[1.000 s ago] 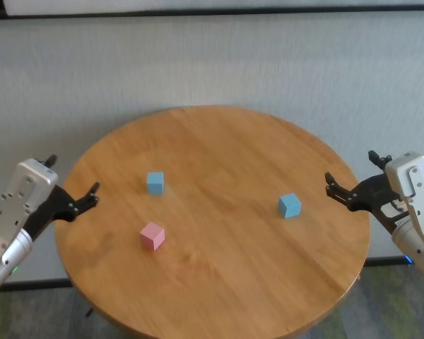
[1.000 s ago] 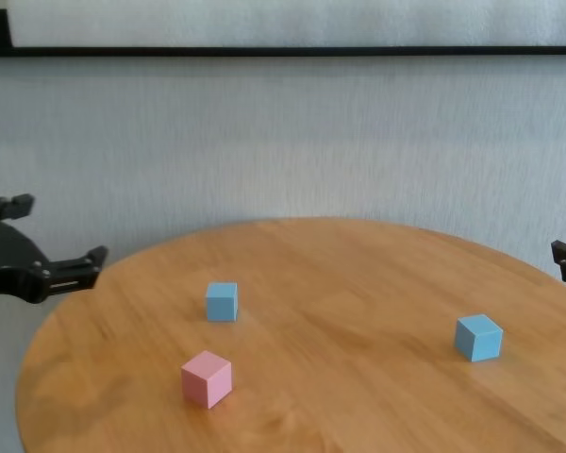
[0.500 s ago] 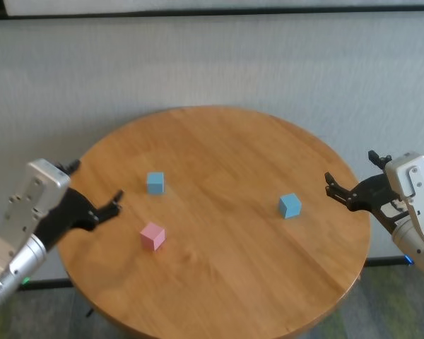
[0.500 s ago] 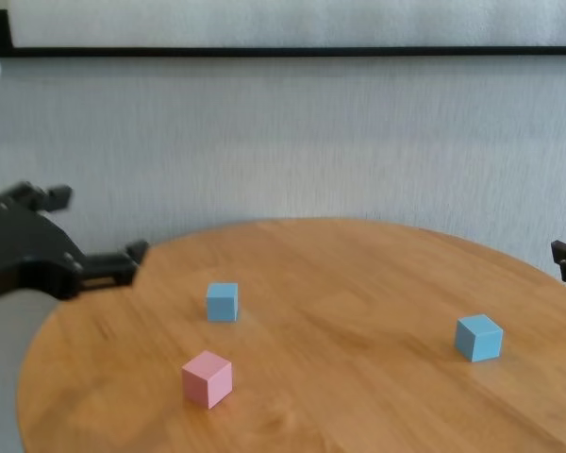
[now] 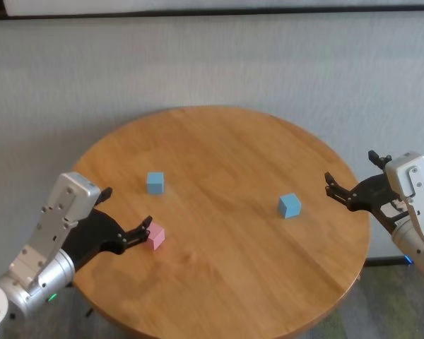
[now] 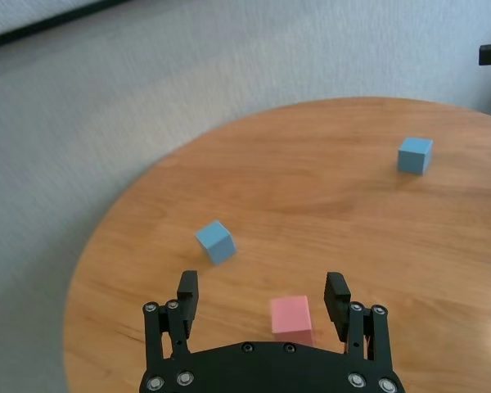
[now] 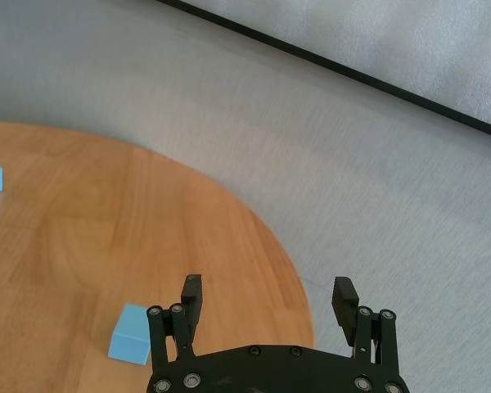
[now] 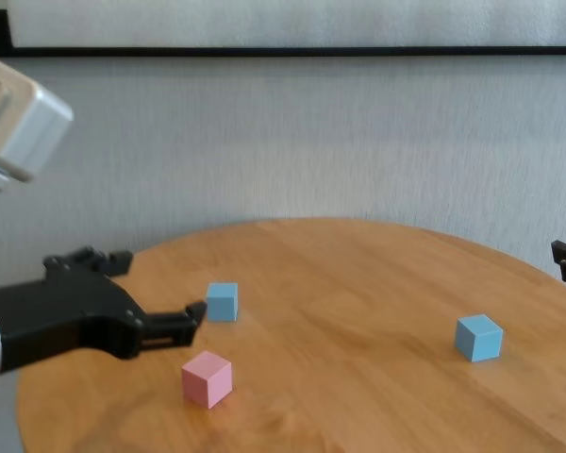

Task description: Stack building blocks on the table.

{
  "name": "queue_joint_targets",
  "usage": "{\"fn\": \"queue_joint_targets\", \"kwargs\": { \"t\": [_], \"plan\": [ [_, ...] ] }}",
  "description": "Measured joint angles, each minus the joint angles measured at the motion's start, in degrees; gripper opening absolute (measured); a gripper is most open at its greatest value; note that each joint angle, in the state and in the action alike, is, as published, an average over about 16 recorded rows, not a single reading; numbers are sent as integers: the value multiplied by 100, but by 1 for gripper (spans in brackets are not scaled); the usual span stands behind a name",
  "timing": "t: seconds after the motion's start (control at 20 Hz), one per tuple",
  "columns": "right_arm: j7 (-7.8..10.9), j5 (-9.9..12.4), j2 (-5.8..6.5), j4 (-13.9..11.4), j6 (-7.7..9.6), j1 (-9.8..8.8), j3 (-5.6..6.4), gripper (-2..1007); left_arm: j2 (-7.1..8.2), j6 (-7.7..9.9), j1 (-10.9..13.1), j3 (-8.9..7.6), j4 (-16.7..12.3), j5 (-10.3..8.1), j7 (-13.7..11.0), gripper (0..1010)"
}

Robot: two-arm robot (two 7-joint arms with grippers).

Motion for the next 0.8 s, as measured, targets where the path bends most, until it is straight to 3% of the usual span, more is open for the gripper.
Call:
{"fn": "queue_joint_targets", "kwargs": {
  "t": [0.5, 0.8],
  "plan": [
    [0, 0, 0, 0, 0, 0, 0, 1005, -381, 549, -138, 54, 308, -231, -319, 1000],
    [0, 0, 0, 0, 0, 0, 0, 1005, -597, 744, -245, 85, 545, -215, -419, 1000]
  ]
}}
